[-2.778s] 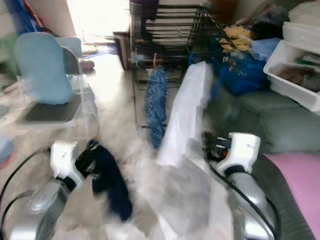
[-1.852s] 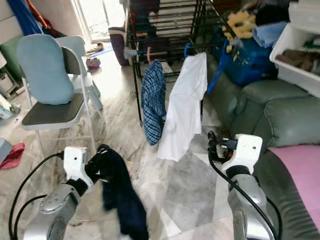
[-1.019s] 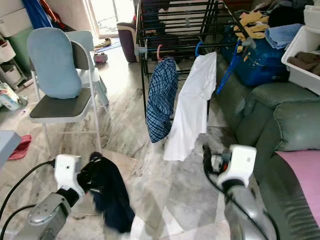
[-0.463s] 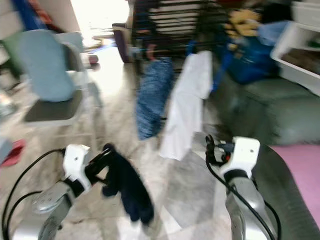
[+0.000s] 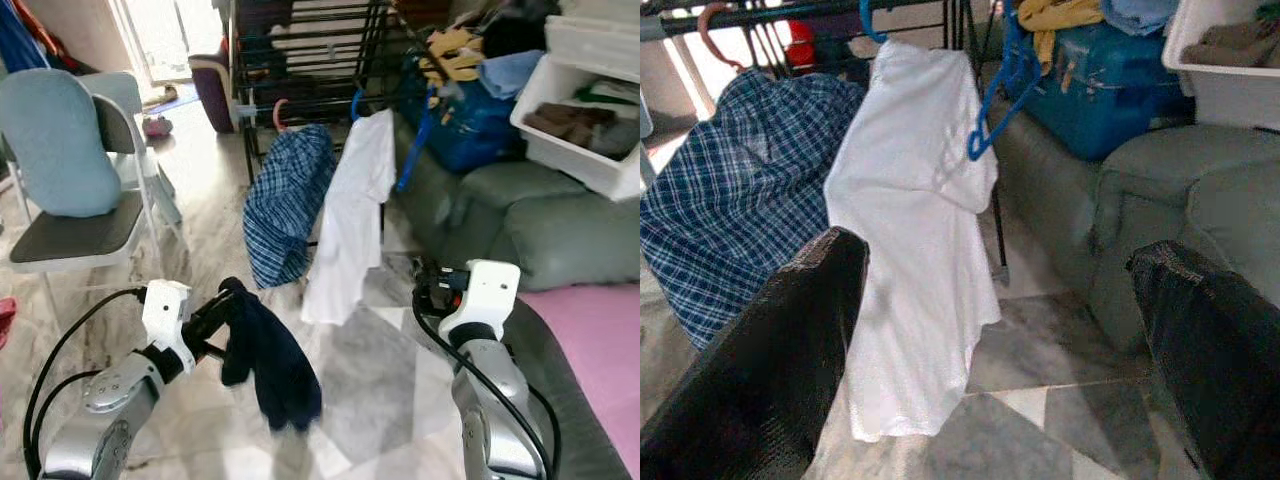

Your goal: Hang hanger

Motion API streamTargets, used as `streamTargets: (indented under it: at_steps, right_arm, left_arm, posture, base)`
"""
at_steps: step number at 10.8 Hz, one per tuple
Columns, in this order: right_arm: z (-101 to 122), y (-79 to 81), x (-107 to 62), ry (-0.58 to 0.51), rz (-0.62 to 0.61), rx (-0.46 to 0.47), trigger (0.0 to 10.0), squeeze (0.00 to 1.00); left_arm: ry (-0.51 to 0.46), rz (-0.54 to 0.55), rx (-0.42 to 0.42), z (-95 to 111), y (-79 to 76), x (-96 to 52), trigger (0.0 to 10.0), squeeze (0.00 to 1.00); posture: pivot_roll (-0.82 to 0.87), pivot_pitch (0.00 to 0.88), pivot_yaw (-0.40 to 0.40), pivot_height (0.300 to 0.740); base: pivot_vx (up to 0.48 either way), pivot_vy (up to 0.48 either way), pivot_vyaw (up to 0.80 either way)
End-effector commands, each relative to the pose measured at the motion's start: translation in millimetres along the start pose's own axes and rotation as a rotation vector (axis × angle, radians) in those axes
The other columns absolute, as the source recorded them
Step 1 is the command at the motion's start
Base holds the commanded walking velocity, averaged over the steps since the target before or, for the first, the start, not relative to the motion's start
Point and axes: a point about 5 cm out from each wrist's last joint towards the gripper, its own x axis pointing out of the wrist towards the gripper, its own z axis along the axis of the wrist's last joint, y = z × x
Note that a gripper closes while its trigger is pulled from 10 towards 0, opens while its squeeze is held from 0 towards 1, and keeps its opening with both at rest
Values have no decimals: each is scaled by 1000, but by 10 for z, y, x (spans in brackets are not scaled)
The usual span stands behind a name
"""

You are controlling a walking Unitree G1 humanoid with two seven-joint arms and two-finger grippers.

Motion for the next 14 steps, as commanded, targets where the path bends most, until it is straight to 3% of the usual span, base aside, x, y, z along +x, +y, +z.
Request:
streamTargets:
  at_steps: [1, 7, 14]
  right_arm:
    - [32, 31, 43, -15, 13, 5, 10000, 0]
    - [53, 40, 87, -29, 18, 0, 10000, 0]
    - [35, 43, 79, -28, 16, 1, 10000, 0]
  left_arm:
    - [-29, -11, 5, 52, 7, 32, 10000, 0]
    - [-33, -17, 5, 27, -11, 78, 10000, 0]
    - [-16, -38, 13, -11, -53, 90, 10000, 0]
  posture:
    - [-128, 0, 39, 740]
    - [-133, 0, 34, 740]
    - [-137, 0, 38, 740]
  base:
    - [409, 0, 0]
    - [418, 0, -164]
    - [376, 298, -79]
